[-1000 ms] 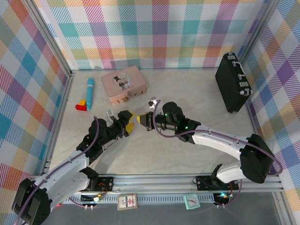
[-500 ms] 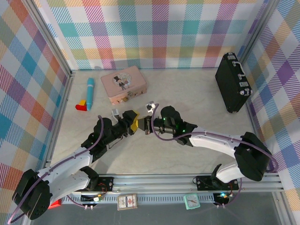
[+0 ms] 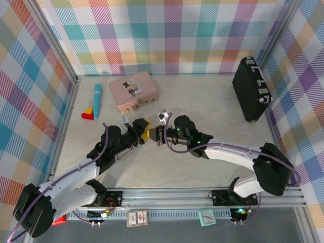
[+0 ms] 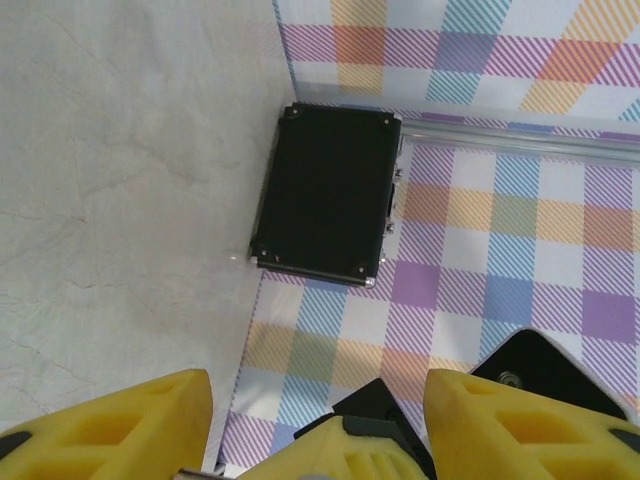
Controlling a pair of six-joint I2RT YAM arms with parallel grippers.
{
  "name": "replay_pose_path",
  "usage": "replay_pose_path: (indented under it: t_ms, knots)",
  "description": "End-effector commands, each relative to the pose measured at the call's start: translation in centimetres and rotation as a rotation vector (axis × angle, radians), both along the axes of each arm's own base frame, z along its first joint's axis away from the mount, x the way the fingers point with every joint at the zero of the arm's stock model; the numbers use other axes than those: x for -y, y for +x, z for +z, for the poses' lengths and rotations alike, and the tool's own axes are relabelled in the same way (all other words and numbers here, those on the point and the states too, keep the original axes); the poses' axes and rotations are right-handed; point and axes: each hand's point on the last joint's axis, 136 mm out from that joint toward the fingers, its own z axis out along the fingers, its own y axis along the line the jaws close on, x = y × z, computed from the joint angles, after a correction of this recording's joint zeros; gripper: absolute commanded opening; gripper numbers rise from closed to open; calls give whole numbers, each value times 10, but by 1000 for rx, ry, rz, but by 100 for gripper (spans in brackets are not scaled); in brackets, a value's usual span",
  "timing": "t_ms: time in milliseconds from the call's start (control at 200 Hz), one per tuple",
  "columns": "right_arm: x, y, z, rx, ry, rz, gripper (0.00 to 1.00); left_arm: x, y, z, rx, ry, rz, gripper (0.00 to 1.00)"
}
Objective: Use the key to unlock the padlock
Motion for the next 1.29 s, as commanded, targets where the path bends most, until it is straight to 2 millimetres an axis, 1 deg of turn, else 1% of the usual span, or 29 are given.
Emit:
replay_pose_path:
  t_ms: [0, 330, 675, 940, 1105, 1200, 1290]
  knots:
    - [8, -6, -9, 4, -42, -2, 0, 1, -1, 22, 48, -6, -1, 57]
    - [10, -9, -11, 17, -57, 10, 0, 5, 3, 17, 42, 19, -8, 51]
    - [15, -7, -8, 47, -78, -9, 0, 2, 3, 8, 30, 52, 6, 45]
    - [13, -8, -3, 40, -56, -5, 0, 3, 3, 15, 47, 45, -3, 31]
    - [14, -7, -2, 45, -56, -8, 0, 3, 4, 14, 45, 49, 0, 20]
    - [14, -7, -3, 41, -58, -10, 0, 2, 4, 12, 46, 58, 1, 13]
    - [15, -7, -3, 38, -59, -15, 0, 2, 5, 8, 40, 72, 5, 3]
